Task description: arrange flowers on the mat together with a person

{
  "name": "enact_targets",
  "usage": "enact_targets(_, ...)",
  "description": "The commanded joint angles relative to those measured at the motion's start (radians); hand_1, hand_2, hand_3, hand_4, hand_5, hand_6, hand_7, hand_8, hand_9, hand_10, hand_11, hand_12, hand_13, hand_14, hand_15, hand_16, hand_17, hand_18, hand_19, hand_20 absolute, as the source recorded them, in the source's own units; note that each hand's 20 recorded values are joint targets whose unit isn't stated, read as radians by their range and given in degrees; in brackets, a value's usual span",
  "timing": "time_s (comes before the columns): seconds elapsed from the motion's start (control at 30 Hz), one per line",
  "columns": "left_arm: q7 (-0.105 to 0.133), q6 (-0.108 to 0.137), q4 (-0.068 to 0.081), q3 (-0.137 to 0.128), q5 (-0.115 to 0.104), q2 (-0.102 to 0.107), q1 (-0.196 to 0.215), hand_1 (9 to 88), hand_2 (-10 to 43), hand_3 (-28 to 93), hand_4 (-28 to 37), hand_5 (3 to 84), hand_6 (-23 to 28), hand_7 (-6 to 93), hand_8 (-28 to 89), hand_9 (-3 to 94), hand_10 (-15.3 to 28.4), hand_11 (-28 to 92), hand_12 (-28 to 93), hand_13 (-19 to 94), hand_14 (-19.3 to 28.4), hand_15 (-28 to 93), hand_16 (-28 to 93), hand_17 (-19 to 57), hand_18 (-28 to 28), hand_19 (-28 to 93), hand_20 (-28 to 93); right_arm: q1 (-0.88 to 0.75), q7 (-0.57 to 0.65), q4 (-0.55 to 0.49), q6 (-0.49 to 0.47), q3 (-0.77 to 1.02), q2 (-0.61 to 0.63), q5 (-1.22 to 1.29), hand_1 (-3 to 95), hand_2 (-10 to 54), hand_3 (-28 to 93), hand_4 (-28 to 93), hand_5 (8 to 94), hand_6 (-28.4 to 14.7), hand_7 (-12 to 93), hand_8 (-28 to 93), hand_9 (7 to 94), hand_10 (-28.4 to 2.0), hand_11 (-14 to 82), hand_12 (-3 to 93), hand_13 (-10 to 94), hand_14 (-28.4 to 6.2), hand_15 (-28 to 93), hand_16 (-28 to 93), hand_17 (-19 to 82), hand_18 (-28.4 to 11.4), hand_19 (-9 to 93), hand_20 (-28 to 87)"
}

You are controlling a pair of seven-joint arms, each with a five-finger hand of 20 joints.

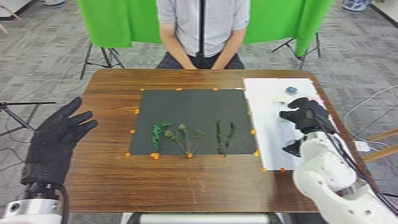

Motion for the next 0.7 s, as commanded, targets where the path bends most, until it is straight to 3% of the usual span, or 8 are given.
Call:
enact_targets(0.03, -0.012, 0.012, 0.002, 0.005, 0.0, 0.004, 0.0, 20.0, 7.7, 78, -28.3, 34.7, 7.2, 14.0, -10, 32.4, 19.4, 26, 9, 22, 26.4, 55, -12, -11.0, 20.7, 48, 9, 0.025, -0.001, 0.046, -0.078, -0.021, 0.016, -0.004, 33.3, -1.1, 74, -25, 51.9, -0.3, 18, -13, 52.9, -16.8, 19.2, 14.5, 56, -13.4, 67, 8, 24, -19.8, 73, 14)
enact_targets(0.47, -0.012, 0.003, 0.008, 0.014, 0.0, 0.009, -0.017, 20.1, 7.6, 78, -28.3, 34.7, 7.3, 14.0, -10, 32.5, 19.4, 27, 9, 22, 26.5, 55, -12, -11.0, 20.7, 48, 9, 0.124, 0.011, 0.123, -0.1, -0.151, 0.02, -0.049, 36.0, -4.2, 75, -25, 53.7, 0.7, 18, -13, 55.4, -16.2, 19.9, 14.5, 57, -12.5, 66, 8, 24, -19.3, 74, 12)
enact_targets(0.5, -0.002, 0.008, 0.007, 0.015, -0.005, 0.016, -0.013, 20.1, 7.6, 78, -28.3, 34.7, 7.2, 14.1, -10, 32.5, 19.4, 27, 9, 22, 26.4, 55, -12, -11.0, 20.7, 48, 9, 0.138, 0.008, 0.132, -0.104, -0.164, 0.015, -0.065, 36.1, -4.3, 75, -25, 53.7, 0.8, 18, -13, 55.6, -16.0, 20.0, 14.5, 58, -12.4, 66, 8, 24, -19.3, 74, 12)
enact_targets(0.6, -0.017, 0.0, 0.007, 0.016, 0.001, 0.009, -0.016, 20.2, 7.6, 78, -28.3, 34.7, 7.2, 14.1, -10, 32.4, 19.5, 26, 9, 22, 26.4, 55, -12, -11.0, 20.7, 48, 9, 0.152, 0.021, 0.146, -0.103, -0.2, 0.015, -0.093, 38.1, -5.8, 74, -26, 55.3, 1.4, 19, -13, 57.4, -15.3, 20.3, 14.5, 59, -11.4, 65, 8, 25, -19.1, 74, 12)
enact_targets(0.7, -0.009, 0.005, 0.007, 0.017, -0.004, 0.018, -0.014, 20.2, 7.6, 78, -28.3, 34.7, 7.3, 14.1, -10, 32.4, 19.4, 26, 9, 22, 26.4, 55, -12, -11.1, 20.8, 48, 9, 0.166, 0.036, 0.166, -0.086, -0.234, 0.016, -0.131, 42.3, -8.0, 74, -27, 60.3, 2.6, 20, -13, 62.9, -13.4, 22.4, 15.0, 63, -9.7, 63, 9, 27, -18.2, 75, 11)
